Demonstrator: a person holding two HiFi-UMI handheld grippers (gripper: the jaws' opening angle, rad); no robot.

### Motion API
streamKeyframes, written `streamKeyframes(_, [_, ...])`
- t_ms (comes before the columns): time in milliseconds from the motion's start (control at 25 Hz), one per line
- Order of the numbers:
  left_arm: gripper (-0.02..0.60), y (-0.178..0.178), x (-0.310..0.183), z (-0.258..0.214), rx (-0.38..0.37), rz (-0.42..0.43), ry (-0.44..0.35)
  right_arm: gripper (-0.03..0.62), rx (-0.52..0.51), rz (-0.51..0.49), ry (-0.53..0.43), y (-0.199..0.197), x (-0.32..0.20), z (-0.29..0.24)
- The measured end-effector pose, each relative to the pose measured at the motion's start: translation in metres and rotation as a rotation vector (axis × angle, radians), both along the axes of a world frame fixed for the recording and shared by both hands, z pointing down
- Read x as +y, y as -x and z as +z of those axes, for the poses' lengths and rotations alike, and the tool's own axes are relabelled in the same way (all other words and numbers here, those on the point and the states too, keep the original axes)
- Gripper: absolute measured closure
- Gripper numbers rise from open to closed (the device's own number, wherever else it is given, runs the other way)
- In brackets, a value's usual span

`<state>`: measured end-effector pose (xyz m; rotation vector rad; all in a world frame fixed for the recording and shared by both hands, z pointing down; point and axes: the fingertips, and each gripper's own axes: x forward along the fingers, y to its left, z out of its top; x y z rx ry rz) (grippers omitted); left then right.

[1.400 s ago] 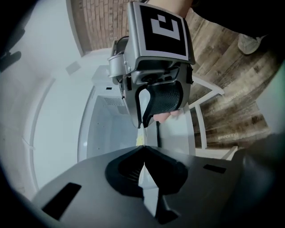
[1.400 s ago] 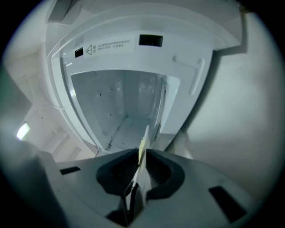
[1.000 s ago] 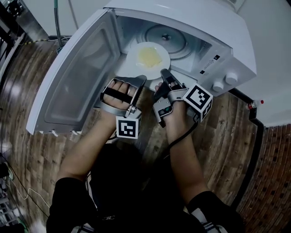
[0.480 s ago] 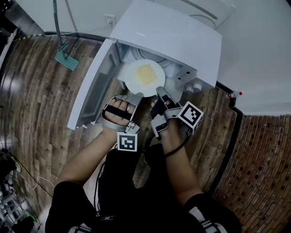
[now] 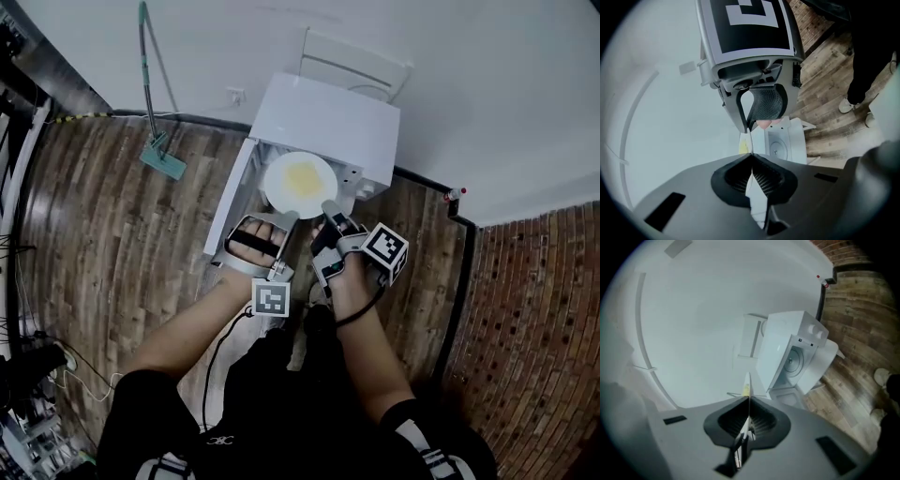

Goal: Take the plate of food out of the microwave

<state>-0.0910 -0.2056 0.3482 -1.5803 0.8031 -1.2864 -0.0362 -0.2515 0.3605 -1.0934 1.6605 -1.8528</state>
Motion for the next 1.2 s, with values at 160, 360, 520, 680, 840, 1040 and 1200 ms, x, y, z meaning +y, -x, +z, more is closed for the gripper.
streamKeyframes(160, [0.572, -0.008, 0.012, -0.06, 0.003, 0.014, -0.032, 0.574, -0.005, 0.024, 0.001, -0.011, 0.015, -0.053])
streamKeyframes(360, [0.572, -0.025, 0.015, -0.121, -0.047, 0.013, -0.088, 0.574, -0.018, 0.01, -0.054, -0.03, 0.017, -0.112])
streamKeyframes(520, [0.572, -0.036, 0.012, -0.152, -0.061, 0.016, -0.113, 0.574, -0.034, 0.0, -0.094, -0.041, 0.013, -0.147])
streamKeyframes(680, [0.572, -0.045, 0.008, -0.175, -0.074, 0.006, -0.154, 0.574, -0.038, -0.003, -0.119, -0.051, 0.009, -0.167])
streamKeyframes(840, [0.572, -0.055, 0.004, -0.17, -0.014, 0.011, -0.053, 0.574, -0.042, -0.01, -0.14, -0.057, 0.001, -0.18])
streamKeyframes(1040, [0.572, -0.057, -0.001, -0.167, 0.014, -0.001, -0.011, 0.574, -0.036, -0.02, -0.15, -0.058, -0.008, -0.182])
streamKeyframes(1200, [0.572, -0.054, -0.003, -0.164, 0.008, -0.005, 0.009, 0.574, -0.039, -0.028, -0.15, -0.054, -0.011, -0.182])
